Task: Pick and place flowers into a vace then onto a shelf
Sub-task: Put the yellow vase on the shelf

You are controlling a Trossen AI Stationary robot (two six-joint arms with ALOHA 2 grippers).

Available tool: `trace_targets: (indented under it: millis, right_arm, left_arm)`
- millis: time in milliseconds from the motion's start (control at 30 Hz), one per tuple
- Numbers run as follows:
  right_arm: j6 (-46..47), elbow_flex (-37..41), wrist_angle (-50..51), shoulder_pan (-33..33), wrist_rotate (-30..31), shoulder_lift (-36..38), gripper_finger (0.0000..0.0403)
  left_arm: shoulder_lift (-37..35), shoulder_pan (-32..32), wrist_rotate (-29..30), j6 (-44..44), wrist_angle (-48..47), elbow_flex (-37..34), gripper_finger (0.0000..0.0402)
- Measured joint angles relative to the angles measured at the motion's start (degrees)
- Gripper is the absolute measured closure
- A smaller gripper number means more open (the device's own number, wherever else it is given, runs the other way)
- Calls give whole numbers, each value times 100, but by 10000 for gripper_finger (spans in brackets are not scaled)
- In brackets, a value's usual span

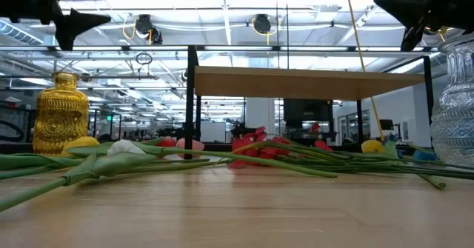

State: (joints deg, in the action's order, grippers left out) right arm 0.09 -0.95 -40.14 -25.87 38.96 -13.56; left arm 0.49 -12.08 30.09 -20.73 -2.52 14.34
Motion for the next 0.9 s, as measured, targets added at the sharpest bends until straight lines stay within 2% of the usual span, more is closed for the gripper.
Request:
trace_targets:
  millis: [133, 200, 267, 500, 633, 733, 800, 900]
  right_arm:
    - [361, 0, -112, 1, 0, 0, 399]
    - [618, 0, -115, 0, 0, 0, 399]
    - [762, 0, -115, 2, 0, 0, 399]
    - [676, 0, -466, 33, -2, 0, 399]
    - [602, -111, -1035, 34, -46, -13, 399]
    - [249, -510, -752, 34, -388, -94, 399]
    - [24, -1134, -502, 33, -619, -271, 399]
    - [-91, -2309, 871, 35, -611, -775, 399]
  left_arm:
    - [-2, 0, -2, -594, 816, 1, 169]
    - [-2, 0, 27, -644, 1216, 1, 169]
    - [-2, -2, 300, -522, 1494, 1, 169]
    - [23, -2, 1074, -369, 1570, 1, 169]
    - [26, -2, 1109, -337, 1598, 1, 169]
    - [52, -3, 554, -158, 1849, 9, 169]
    - [215, -3, 88, -186, 2175, 129, 170]
    - [648, -2, -290, -230, 1952, 641, 170]
